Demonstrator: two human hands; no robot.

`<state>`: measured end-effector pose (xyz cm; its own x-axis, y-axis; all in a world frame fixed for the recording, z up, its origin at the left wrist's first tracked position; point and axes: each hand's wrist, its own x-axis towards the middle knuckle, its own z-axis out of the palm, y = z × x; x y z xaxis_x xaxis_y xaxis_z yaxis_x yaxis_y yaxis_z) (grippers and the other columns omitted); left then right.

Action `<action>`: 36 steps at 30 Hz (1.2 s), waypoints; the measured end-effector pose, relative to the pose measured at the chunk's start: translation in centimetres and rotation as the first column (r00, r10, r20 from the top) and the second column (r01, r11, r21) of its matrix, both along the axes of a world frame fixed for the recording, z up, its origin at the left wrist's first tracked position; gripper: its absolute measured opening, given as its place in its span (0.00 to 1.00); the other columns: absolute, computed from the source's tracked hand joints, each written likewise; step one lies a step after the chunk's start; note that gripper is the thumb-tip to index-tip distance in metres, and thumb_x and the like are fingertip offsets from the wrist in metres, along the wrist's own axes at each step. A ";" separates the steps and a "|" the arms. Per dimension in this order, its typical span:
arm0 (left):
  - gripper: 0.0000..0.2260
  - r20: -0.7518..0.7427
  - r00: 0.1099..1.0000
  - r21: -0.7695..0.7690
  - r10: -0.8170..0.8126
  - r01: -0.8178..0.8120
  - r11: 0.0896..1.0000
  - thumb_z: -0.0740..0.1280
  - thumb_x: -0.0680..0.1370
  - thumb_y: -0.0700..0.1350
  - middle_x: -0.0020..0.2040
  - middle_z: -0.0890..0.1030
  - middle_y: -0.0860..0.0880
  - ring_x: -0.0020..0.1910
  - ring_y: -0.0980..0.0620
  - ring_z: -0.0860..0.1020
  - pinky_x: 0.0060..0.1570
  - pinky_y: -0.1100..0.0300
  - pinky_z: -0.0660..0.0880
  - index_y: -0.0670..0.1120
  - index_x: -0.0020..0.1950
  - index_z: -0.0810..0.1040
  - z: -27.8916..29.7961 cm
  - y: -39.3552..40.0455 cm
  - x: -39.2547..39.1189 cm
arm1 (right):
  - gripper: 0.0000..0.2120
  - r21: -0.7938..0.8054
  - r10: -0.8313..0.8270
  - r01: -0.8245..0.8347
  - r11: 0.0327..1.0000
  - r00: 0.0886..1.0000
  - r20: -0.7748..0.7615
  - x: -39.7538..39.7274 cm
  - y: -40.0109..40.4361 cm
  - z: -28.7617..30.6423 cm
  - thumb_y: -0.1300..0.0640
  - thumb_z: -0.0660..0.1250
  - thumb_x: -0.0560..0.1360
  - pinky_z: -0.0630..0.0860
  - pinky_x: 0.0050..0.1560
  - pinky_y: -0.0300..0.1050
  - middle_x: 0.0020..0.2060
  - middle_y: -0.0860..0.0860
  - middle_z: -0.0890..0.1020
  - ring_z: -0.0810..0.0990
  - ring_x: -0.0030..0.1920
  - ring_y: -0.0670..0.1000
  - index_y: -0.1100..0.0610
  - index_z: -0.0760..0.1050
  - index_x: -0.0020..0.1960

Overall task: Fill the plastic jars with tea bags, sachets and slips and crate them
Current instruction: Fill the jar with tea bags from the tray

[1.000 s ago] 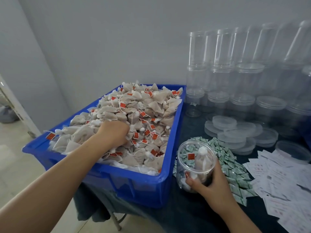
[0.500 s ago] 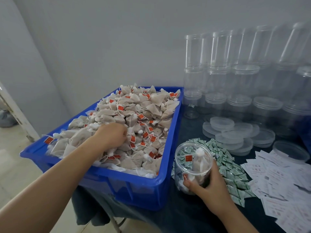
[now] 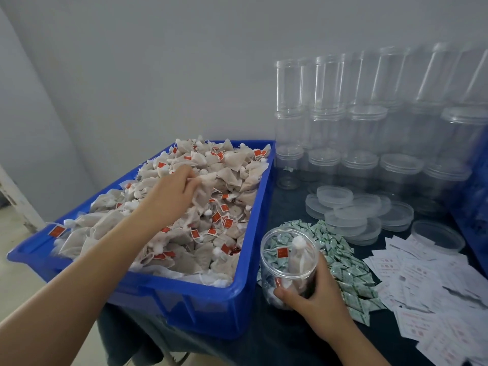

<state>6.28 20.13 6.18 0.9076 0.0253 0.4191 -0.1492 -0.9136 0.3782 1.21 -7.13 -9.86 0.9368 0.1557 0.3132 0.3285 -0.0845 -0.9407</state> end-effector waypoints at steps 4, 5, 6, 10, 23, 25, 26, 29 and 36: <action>0.06 -0.060 0.981 -0.153 -0.187 0.176 0.972 0.59 0.80 0.48 0.40 0.80 0.51 0.35 0.57 0.81 0.36 0.57 0.81 0.53 0.44 0.71 1.2 -3.8 -2.3 | 0.41 0.014 0.000 0.000 1.000 1.000 -0.009 0.0 0.0 -0.1 0.41 0.80 0.55 0.73 0.54 0.25 0.60 0.28 0.77 0.76 0.61 0.33 0.18 0.64 0.60; 0.05 -0.091 0.966 -0.150 -0.243 0.228 0.962 0.60 0.80 0.48 0.40 0.80 0.51 0.35 0.57 0.81 0.35 0.58 0.80 0.54 0.44 0.71 1.2 -4.9 -2.9 | 0.42 0.022 0.006 -0.006 1.000 1.000 -0.013 0.0 0.0 -0.2 0.41 0.81 0.55 0.73 0.56 0.27 0.60 0.29 0.77 0.76 0.62 0.33 0.20 0.64 0.62; 0.05 -0.119 0.947 -0.131 -0.298 0.283 0.950 0.60 0.80 0.48 0.40 0.80 0.52 0.35 0.60 0.80 0.33 0.62 0.79 0.55 0.44 0.71 1.2 -6.0 -3.4 | 0.43 0.030 0.013 -0.012 0.999 1.000 -0.018 0.1 0.0 -0.3 0.42 0.81 0.55 0.74 0.58 0.28 0.61 0.30 0.77 0.76 0.62 0.34 0.24 0.64 0.65; 0.05 -0.175 0.874 0.008 -0.453 0.461 0.887 0.60 0.80 0.47 0.38 0.78 0.56 0.36 0.63 0.75 0.36 0.70 0.71 0.56 0.45 0.70 0.5 -9.5 -4.9 | 0.45 0.042 0.026 -0.025 0.999 0.999 -0.033 0.2 0.1 -0.5 0.45 0.81 0.56 0.75 0.56 0.29 0.61 0.32 0.78 0.77 0.62 0.36 0.34 0.65 0.69; 0.05 -0.378 0.852 0.477 -0.361 0.514 0.713 0.57 0.81 0.40 0.42 0.74 0.51 0.43 0.47 0.75 0.46 0.48 0.75 0.49 0.53 0.69 -2.0 -12.5 -4.4 | 0.43 0.056 0.048 -0.048 0.997 0.999 0.002 0.8 0.2 -0.6 0.50 0.84 0.60 0.78 0.58 0.40 0.64 0.43 0.80 0.79 0.64 0.47 0.32 0.67 0.68; 0.07 -0.443 0.826 0.491 -0.348 0.548 0.677 0.59 0.80 0.40 0.46 0.76 0.49 0.46 0.47 0.76 0.48 0.48 0.75 0.48 0.55 0.73 -1.7 -13.0 -4.4 | 0.43 0.044 0.047 -0.046 0.998 0.999 -0.006 0.7 0.2 -0.6 0.48 0.84 0.60 0.78 0.57 0.37 0.64 0.41 0.79 0.79 0.63 0.45 0.29 0.67 0.67; 0.08 -0.485 0.808 0.490 -0.335 0.568 0.662 0.59 0.79 0.40 0.48 0.77 0.48 0.48 0.47 0.77 0.49 0.49 0.75 0.48 0.55 0.75 -1.5 -13.3 -4.4 | 0.43 0.034 0.044 -0.044 0.998 0.999 -0.011 0.6 0.2 -0.5 0.46 0.84 0.60 0.77 0.56 0.35 0.63 0.38 0.79 0.79 0.63 0.43 0.26 0.66 0.66; 0.11 -0.630 0.716 0.441 -0.302 0.649 0.620 0.60 0.79 0.42 0.49 0.80 0.48 0.48 0.48 0.77 0.50 0.51 0.75 0.48 0.57 0.79 -0.4 -14.0 -4.1 | 0.44 0.000 0.042 -0.042 0.999 0.999 -0.026 0.5 0.1 -0.3 0.44 0.84 0.59 0.78 0.56 0.36 0.64 0.34 0.77 0.78 0.63 0.39 0.23 0.63 0.65; 0.11 -0.832 0.535 0.396 -0.147 0.758 0.519 0.60 0.80 0.41 0.46 0.78 0.48 0.43 0.51 0.72 0.36 0.63 0.65 0.43 0.58 0.79 0.5 -15.9 -2.6 | 0.55 -0.008 0.063 -0.064 0.998 0.995 -0.084 0.3 -0.2 -0.1 0.34 0.82 0.54 0.76 0.60 0.35 0.66 0.34 0.75 0.74 0.65 0.36 0.36 0.59 0.75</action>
